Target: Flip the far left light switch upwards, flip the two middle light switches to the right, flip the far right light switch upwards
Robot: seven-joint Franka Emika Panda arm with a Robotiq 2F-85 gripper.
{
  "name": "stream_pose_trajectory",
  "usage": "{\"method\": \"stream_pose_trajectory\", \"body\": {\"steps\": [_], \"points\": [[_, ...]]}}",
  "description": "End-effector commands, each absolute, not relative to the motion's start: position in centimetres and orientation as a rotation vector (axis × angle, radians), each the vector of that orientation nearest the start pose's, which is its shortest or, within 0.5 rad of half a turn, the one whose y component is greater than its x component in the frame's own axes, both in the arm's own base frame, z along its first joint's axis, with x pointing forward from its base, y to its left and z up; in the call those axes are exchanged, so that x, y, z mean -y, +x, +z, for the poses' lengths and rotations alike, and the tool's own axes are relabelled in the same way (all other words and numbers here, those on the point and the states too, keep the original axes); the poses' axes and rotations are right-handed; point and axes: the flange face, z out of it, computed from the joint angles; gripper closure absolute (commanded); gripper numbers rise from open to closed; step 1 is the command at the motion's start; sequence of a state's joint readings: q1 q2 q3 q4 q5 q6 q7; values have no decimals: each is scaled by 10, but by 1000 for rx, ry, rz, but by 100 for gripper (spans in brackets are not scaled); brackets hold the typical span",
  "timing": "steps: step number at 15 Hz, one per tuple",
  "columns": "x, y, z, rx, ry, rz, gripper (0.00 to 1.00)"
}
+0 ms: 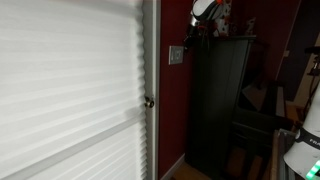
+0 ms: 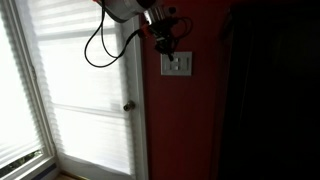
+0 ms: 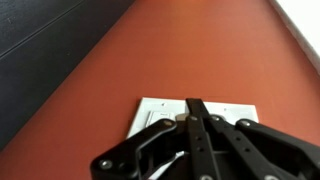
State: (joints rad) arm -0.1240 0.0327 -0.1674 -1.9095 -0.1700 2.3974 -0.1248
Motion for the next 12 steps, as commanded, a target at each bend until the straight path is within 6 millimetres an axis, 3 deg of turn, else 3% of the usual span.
{"method": "stream_pose_trajectory", "body": {"steps": [1, 12], "points": [[177, 586, 529, -142, -3304, -761, 100], [173, 613, 508, -127, -3253, -995, 100]]}}
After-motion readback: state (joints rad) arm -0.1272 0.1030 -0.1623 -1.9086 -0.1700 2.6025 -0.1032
